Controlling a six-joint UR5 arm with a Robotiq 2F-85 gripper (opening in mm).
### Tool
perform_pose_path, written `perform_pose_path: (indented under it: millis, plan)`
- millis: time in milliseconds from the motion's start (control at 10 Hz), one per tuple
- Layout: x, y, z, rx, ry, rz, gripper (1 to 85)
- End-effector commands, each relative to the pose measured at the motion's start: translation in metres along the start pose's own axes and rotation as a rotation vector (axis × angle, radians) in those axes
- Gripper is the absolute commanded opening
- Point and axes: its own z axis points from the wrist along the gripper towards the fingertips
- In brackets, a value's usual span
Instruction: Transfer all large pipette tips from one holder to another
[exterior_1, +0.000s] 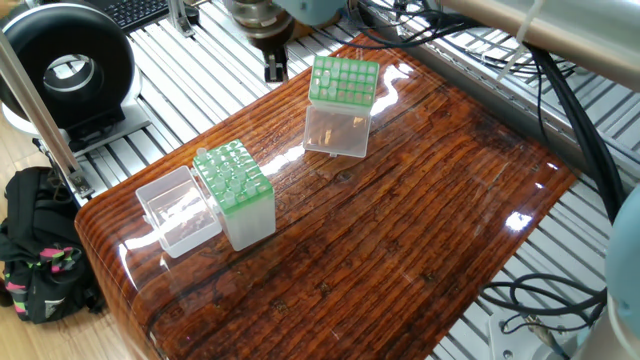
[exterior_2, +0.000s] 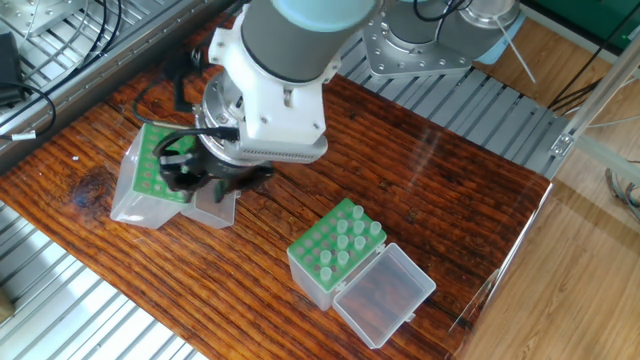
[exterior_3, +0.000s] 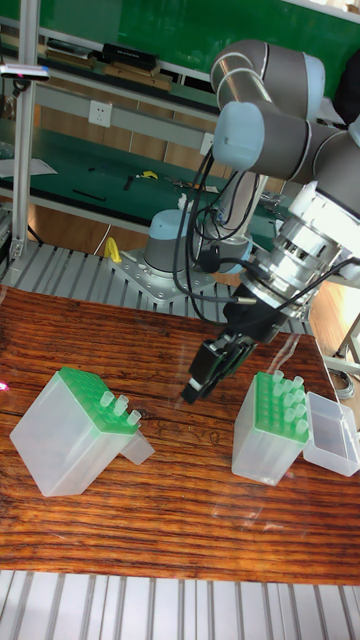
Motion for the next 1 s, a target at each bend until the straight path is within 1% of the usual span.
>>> perform_pose_path:
  millis: [0,100,200,300,400,500,600,700,800,900]
  plan:
    - [-0.008,0.042,-0.001,-0.165,-0.028,0.091,44.0]
    - [-0.001,0.036,0.000,-0.140,-0.001,0.144,43.0]
    - [0.008,0.021,0.001,-0.082,0.032,0.190,39.3]
    - [0.014,0.013,0.002,-0.045,0.052,0.241,31.3]
    - [0.015,0.018,0.001,-0.045,0.046,0.246,31.0]
    - [0.024,0.022,0.001,-0.035,0.033,0.219,31.0]
    - [0.035,0.015,0.009,-0.029,0.021,0.190,31.0]
    - [0.048,-0.002,0.020,-0.001,0.014,0.150,31.0]
    - [0.055,-0.011,0.032,-0.003,0.000,0.131,31.7]
    - [0.057,-0.016,0.032,0.002,0.001,0.122,32.0]
